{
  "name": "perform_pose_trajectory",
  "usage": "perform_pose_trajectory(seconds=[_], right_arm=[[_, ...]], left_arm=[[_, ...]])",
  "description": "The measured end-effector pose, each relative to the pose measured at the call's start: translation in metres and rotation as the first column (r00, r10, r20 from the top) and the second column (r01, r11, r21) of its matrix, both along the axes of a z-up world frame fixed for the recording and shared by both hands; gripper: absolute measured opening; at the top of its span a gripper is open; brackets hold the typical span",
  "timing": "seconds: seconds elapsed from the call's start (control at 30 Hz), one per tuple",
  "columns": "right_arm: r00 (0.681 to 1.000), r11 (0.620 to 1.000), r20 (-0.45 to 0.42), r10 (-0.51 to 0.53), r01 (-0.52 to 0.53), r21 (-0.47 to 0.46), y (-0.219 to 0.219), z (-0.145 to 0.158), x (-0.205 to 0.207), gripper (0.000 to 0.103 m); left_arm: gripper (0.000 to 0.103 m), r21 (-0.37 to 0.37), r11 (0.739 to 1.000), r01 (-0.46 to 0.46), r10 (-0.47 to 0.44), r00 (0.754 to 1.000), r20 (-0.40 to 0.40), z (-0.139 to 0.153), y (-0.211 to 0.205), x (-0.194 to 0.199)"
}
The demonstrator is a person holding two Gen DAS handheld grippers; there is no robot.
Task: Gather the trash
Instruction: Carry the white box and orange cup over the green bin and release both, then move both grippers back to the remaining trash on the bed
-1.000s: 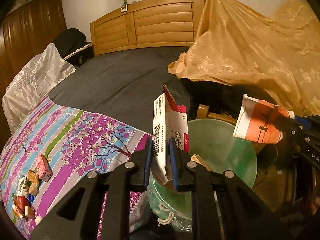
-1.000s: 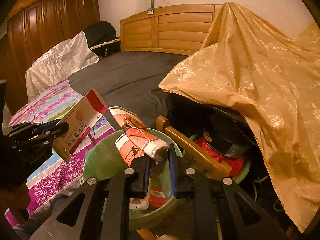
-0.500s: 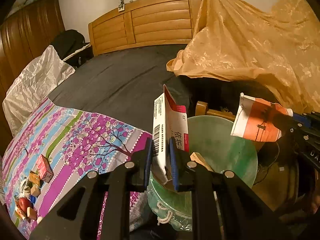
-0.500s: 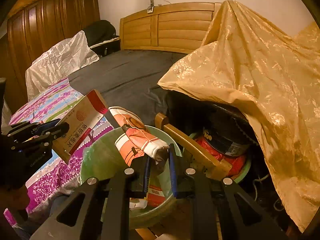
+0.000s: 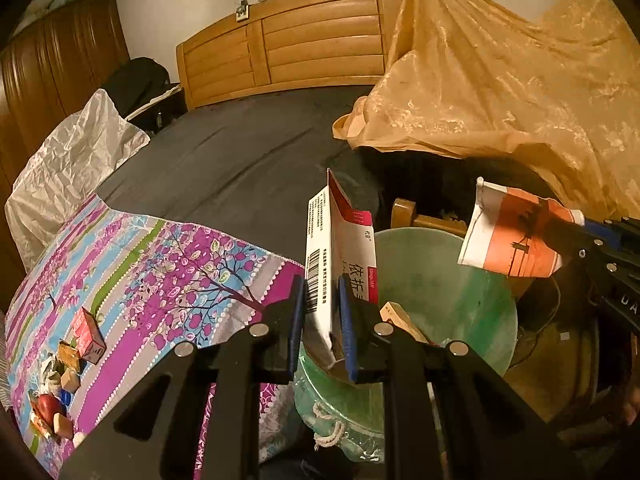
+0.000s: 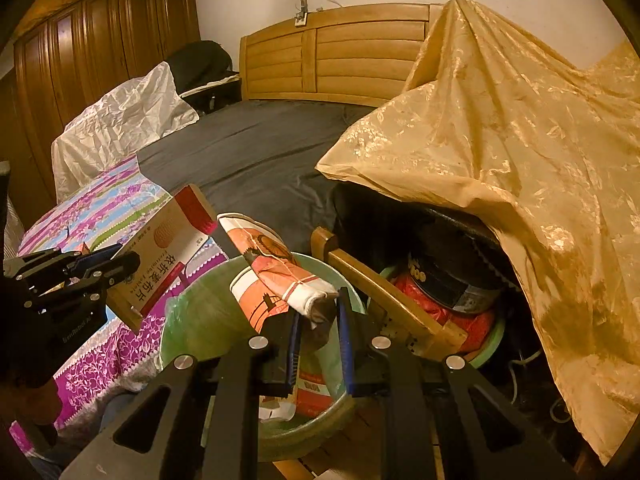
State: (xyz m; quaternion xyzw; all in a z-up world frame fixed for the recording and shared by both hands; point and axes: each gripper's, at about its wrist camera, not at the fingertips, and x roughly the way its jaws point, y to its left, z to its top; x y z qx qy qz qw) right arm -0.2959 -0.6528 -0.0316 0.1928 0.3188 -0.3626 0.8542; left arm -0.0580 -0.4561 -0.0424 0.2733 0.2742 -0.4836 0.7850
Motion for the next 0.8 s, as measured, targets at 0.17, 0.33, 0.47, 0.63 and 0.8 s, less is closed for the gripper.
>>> perform_pose_trajectory(seconds=[0.17,0.33,0.47,0.63,0.8], right_arm=[[1.000,1.000,0.006,0.008,-0.008,-0.010,-0.002,0.004,0.007,0.018],[1.000,0.999,-0.004,0.022,-0.022,-0.025,-0.004,0.008,0.016,0.021],[1.000,1.000,-0.011,0.011,-0.011,-0.023,-0.006,0.007,0.016,0.026],[1.000,1.000,-0.009,0.002,-0.002,-0.017,-0.009,0.006,0.013,0.026],[1.000,1.000,-0.004,-0.005,0.005,-0.008,-0.008,0.004,0.012,0.026]], left_arm=[[0.016,0.004,1.000,0.001,-0.001,1.000,-0.002,-0.002,0.000,0.000],[0.019,0.001,1.000,0.009,-0.009,1.000,-0.014,-0.003,-0.002,0.003],[0.021,0.013,1.000,0.002,-0.001,1.000,-0.028,-0.006,-0.004,0.006],[0.021,0.028,1.000,-0.004,0.005,0.999,-0.036,-0.010,-0.003,0.006],[0.021,0.031,0.999,-0.028,0.029,0.998,-0.048,-0.012,0.001,0.011]])
